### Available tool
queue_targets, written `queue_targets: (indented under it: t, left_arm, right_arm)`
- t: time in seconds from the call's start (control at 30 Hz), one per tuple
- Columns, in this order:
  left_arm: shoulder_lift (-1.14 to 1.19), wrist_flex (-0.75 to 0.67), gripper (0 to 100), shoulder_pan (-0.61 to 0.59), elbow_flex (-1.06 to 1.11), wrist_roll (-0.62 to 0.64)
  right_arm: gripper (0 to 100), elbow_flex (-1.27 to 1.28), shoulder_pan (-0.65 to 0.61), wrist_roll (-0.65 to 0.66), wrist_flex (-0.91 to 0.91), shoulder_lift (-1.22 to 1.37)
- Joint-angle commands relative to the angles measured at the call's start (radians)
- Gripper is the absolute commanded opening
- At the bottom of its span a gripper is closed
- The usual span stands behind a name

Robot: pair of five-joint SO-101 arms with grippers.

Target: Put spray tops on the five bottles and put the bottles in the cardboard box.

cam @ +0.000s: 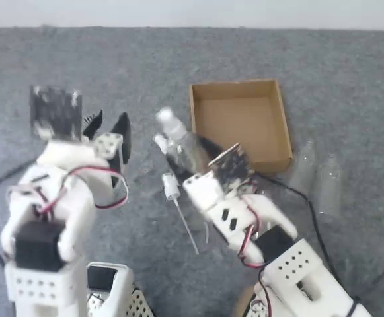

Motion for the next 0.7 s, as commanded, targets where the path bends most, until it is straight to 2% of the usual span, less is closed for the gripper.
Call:
queue_targets:
  t: [0.0, 0.13, 0.27, 0.33, 0.5, 0.67]
  left_arm:
    - [-0.203, -0.195, 13, 0.008, 0.318, -0.003]
    - [-0.276, -0.269, 13, 0.057, 0.504, -0.002]
    - [-0.33, -0.278, 14, 0.175, 0.596, -0.005]
    - [-0.368, -0.278, 17, 0.203, 0.618, -0.005]
    - [-0.46, -0.302, 30, 0.206, 0.702, -0.002]
    - [-0.47, -0.459, 29, 0.112, 0.797, -0.003]
  right_arm:
    - [0.6, -0.175, 0.061, -0.005, 0.048, -0.022]
    - [0.6, -0.269, 0.062, -0.005, 0.05, 0.042]
    - [0.6, -0.42, 0.062, -0.005, 0.045, 0.248]
    - [0.6, -0.511, 0.062, -0.005, 0.048, 0.361]
    - [0.6, -0.655, 0.05, -0.006, 0.053, 0.567]
    - [0.6, -0.773, -0.007, -0.005, 0.252, 0.601]
